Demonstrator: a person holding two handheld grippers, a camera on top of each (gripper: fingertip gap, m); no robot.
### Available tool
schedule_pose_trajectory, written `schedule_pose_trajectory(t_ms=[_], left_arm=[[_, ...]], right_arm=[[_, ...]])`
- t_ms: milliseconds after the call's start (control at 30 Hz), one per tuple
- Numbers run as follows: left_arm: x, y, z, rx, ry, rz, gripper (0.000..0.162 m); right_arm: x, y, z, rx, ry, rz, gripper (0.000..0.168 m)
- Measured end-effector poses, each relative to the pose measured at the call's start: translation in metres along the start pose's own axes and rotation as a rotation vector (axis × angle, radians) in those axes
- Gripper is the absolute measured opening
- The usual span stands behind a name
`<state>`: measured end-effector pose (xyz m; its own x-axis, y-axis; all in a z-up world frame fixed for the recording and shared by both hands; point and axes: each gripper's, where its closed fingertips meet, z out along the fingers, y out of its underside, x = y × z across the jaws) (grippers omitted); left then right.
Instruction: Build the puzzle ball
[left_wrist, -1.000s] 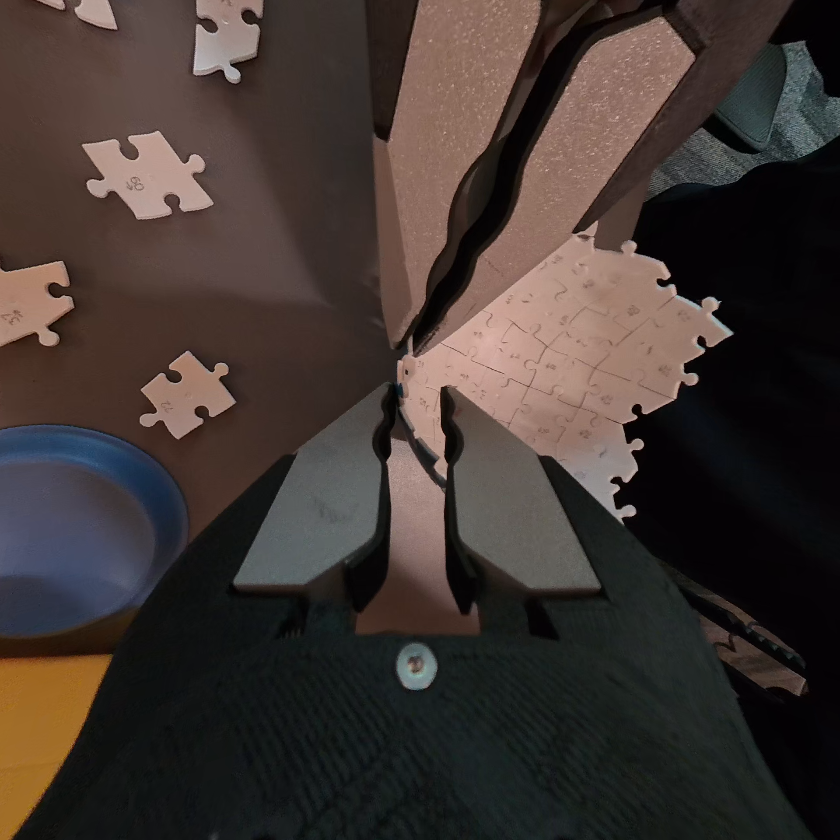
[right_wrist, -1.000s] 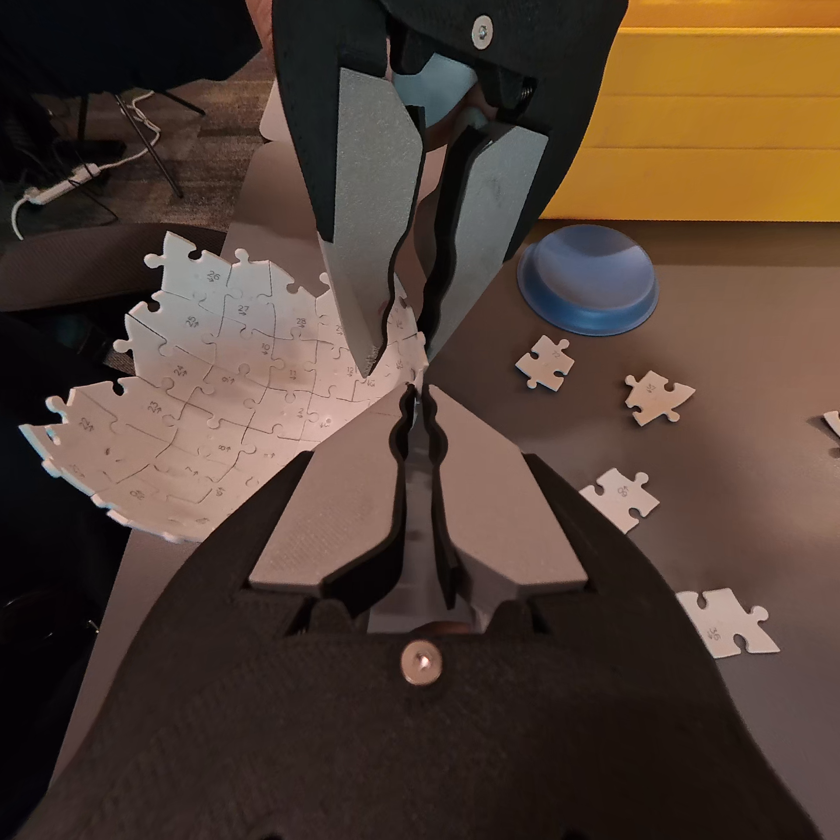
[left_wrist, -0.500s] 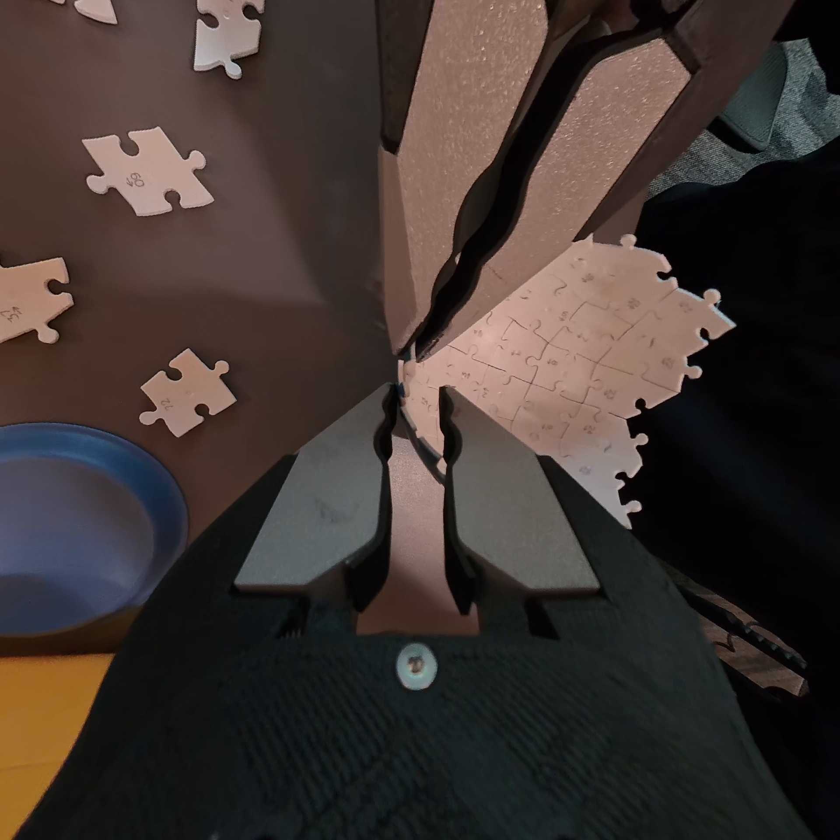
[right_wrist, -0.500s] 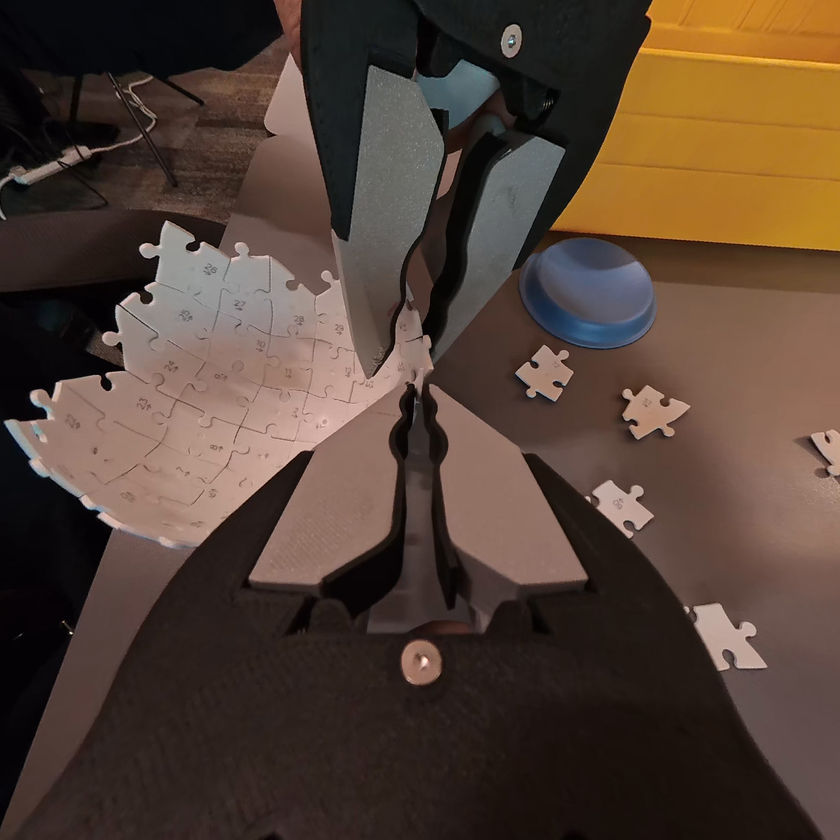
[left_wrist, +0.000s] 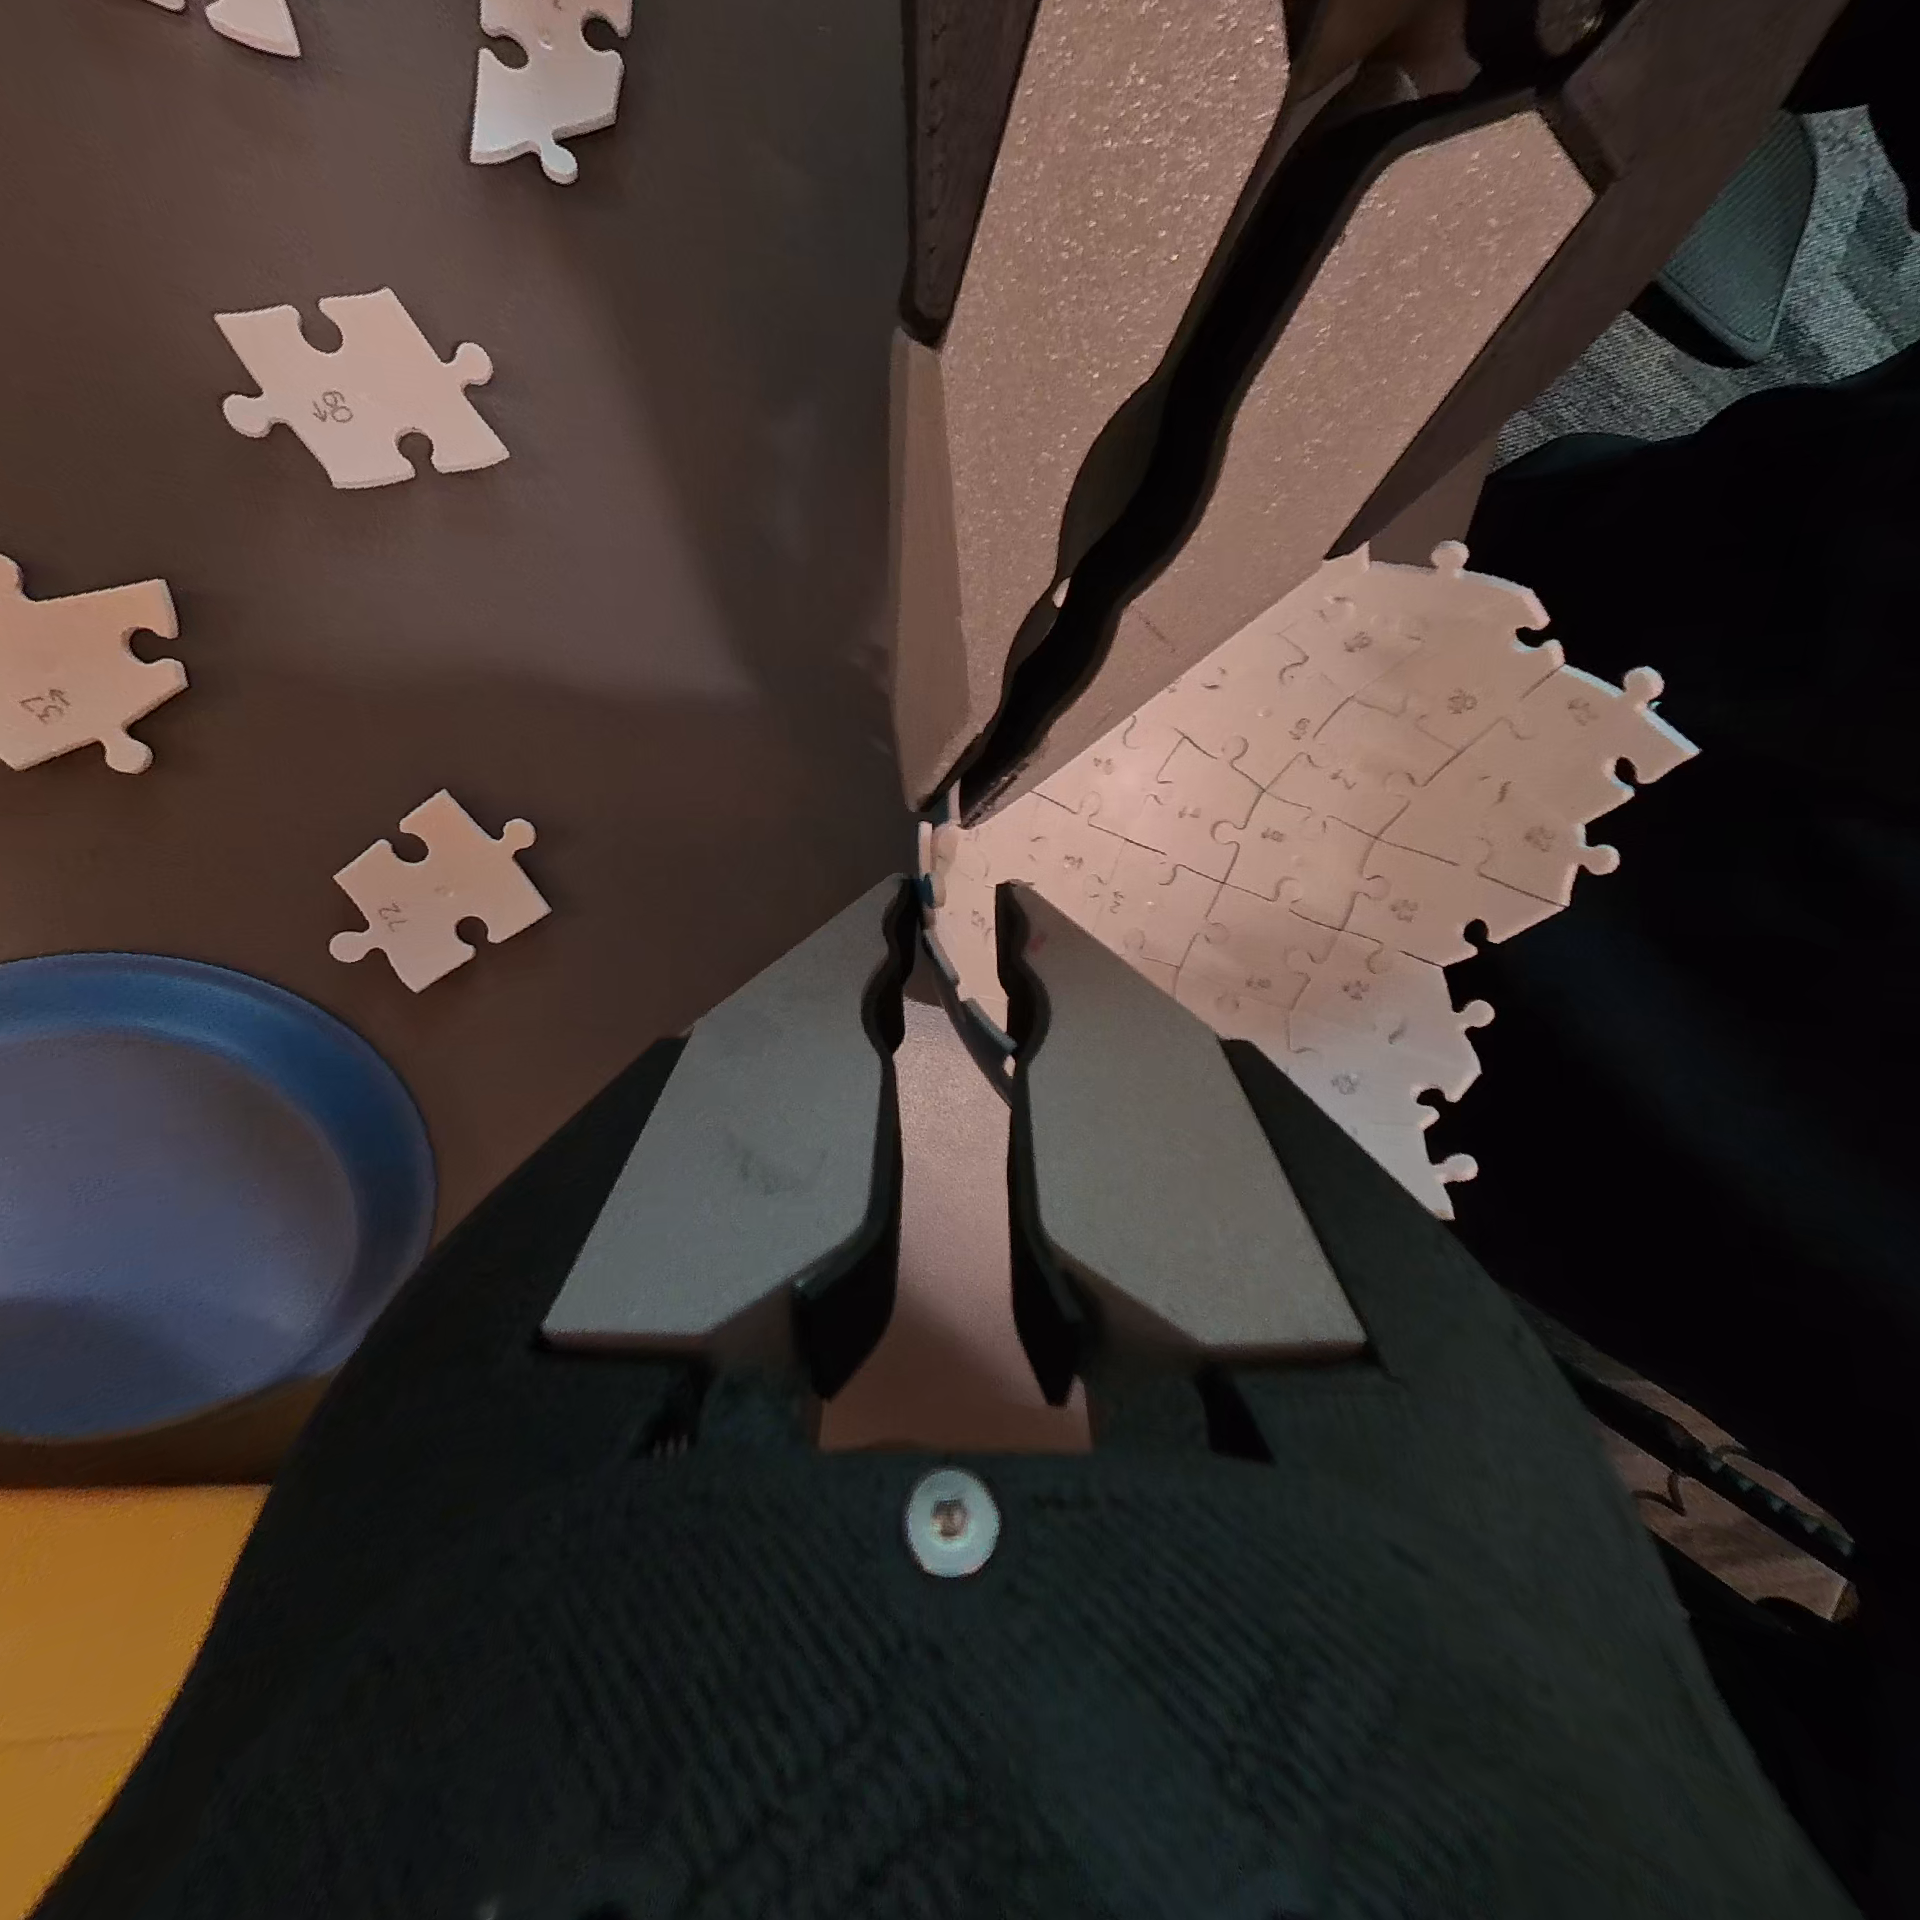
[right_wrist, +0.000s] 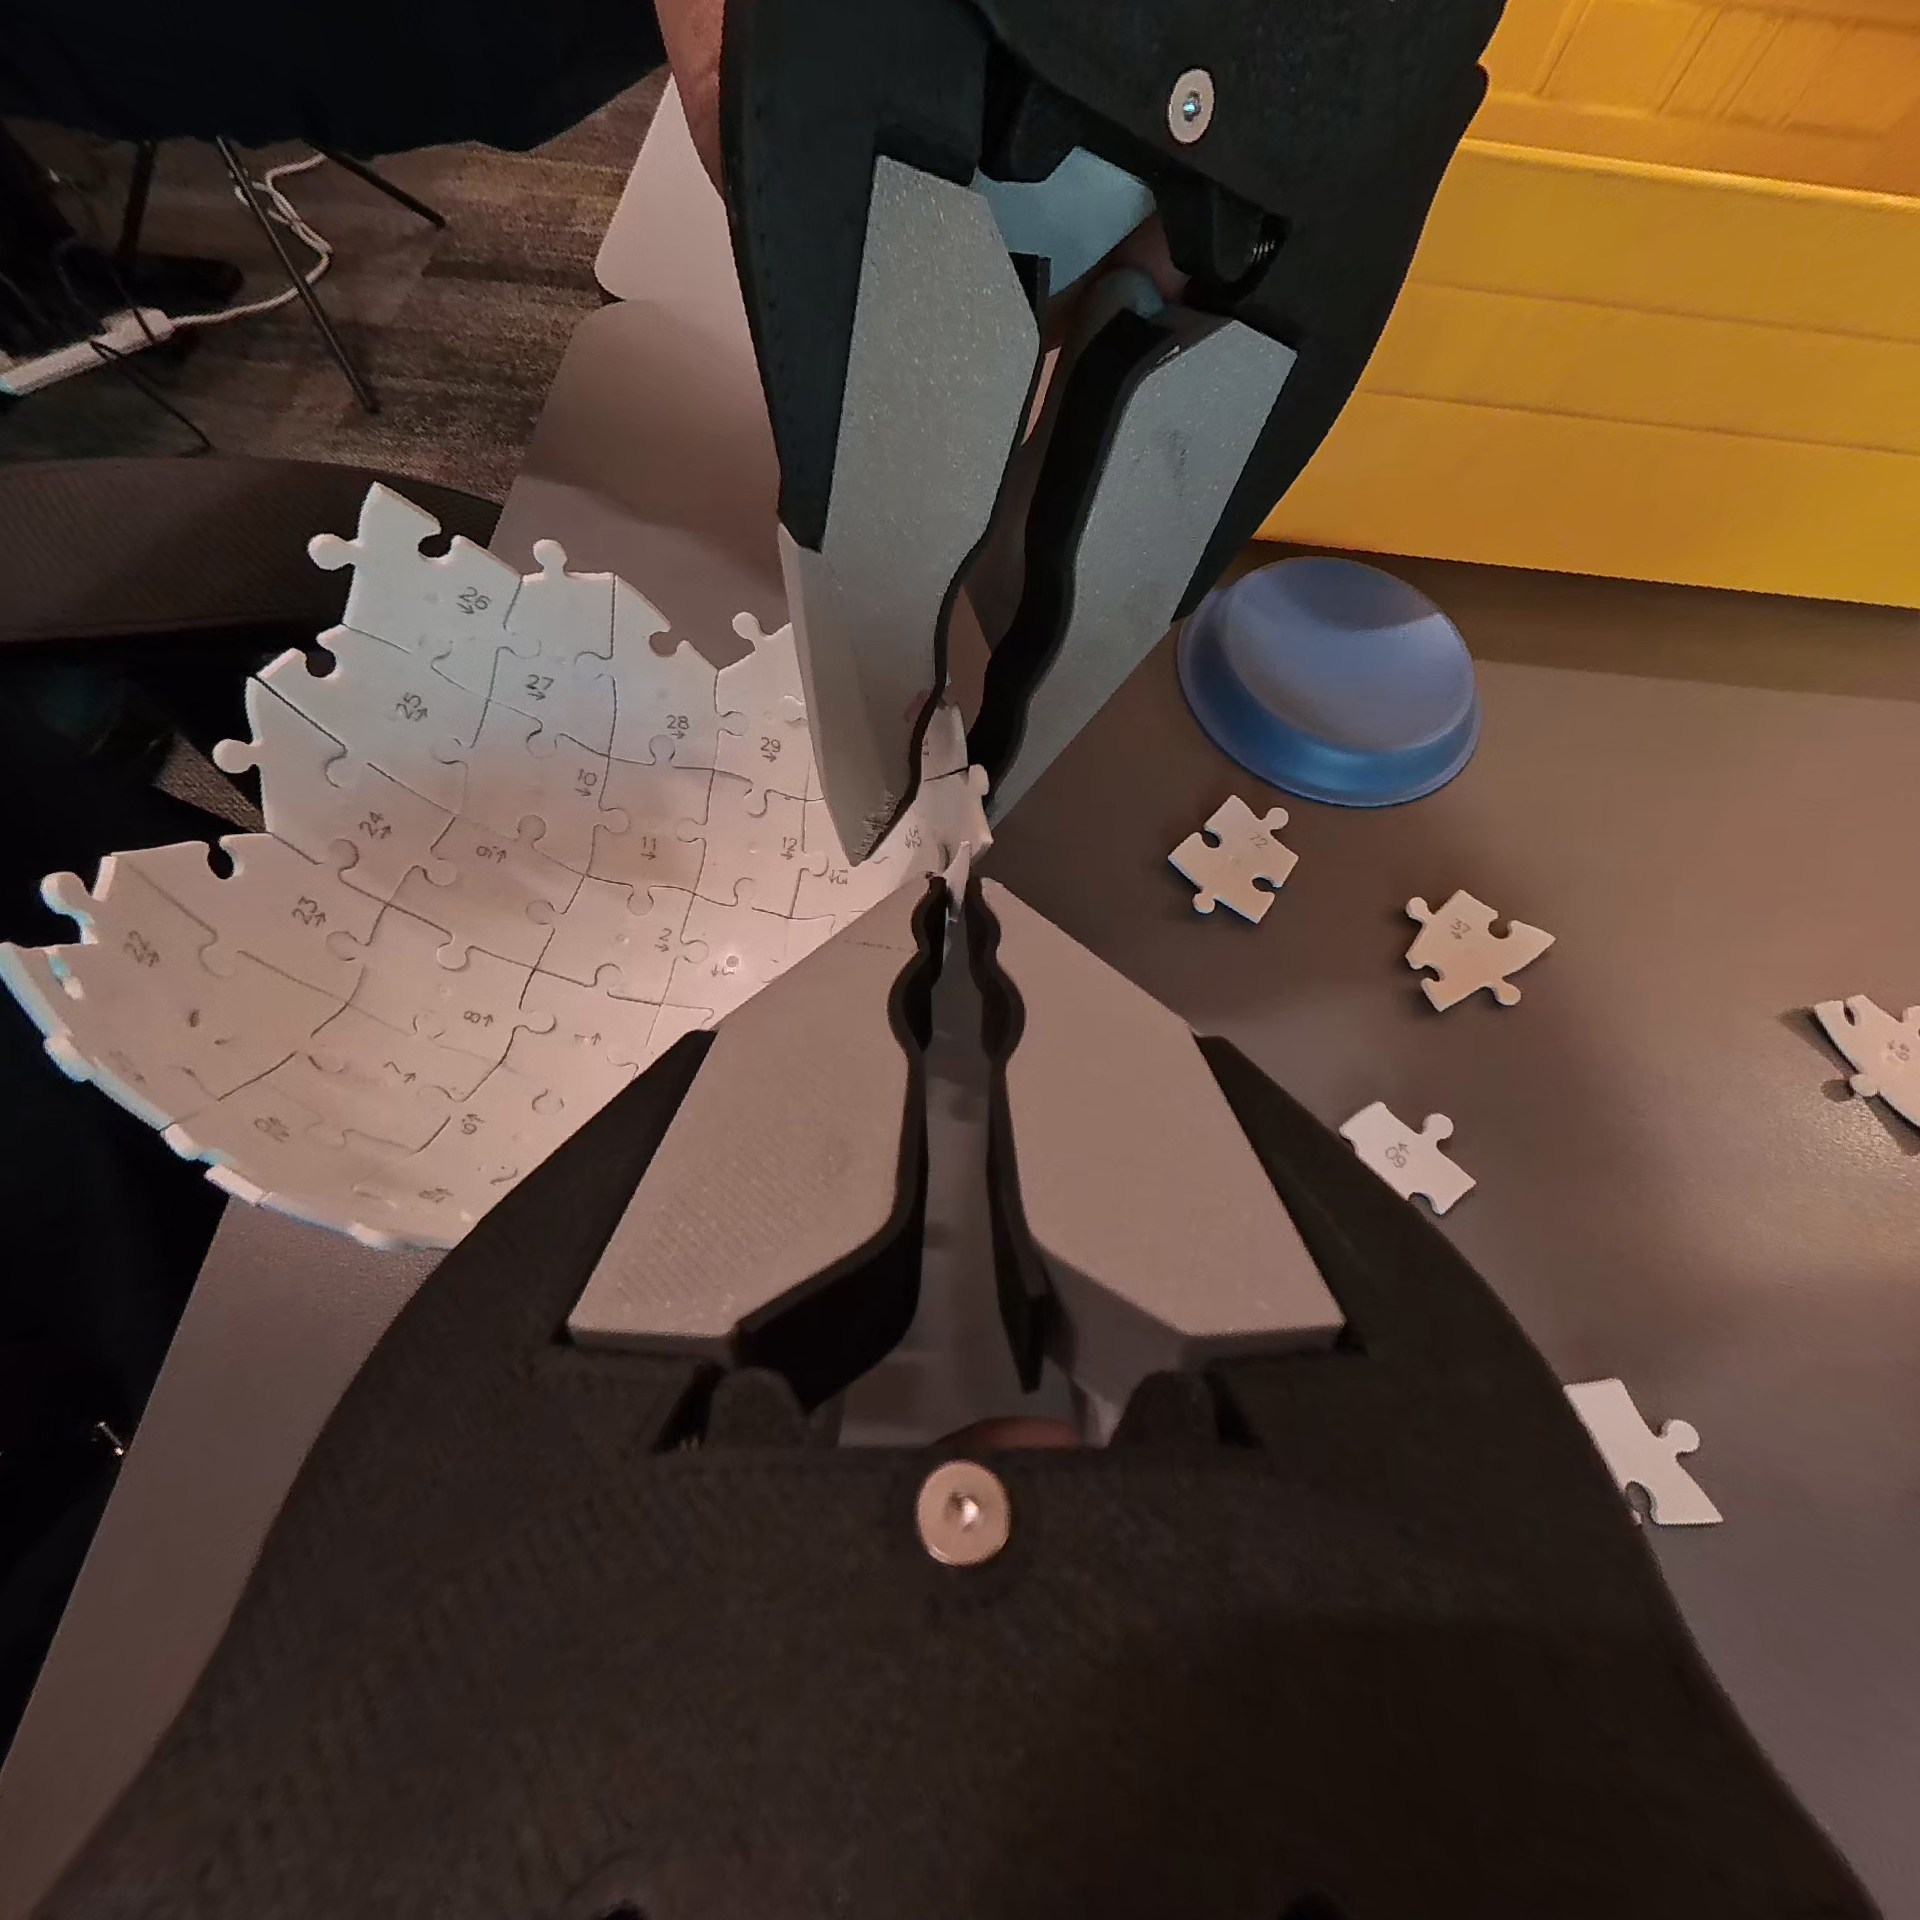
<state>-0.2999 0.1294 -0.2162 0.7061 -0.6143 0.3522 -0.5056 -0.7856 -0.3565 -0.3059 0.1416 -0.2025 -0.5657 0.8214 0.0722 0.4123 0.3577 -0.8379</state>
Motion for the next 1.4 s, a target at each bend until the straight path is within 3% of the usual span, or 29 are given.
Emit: schedule_pose_trajectory(t_ms=[533,1400], left_arm=[[-0.002,-0.007,-0.009,-0.002,-0.039,-0.003,0.016],[-0.014,-0.021,-0.007,-0.210,0.005,0.129,0.023]], right_arm=[[0.003,0.001,-0.002,0.000,0.019,-0.007,0.000],[0.010,0.007,-0.002,-0.008,0.027,0.017,0.000]])
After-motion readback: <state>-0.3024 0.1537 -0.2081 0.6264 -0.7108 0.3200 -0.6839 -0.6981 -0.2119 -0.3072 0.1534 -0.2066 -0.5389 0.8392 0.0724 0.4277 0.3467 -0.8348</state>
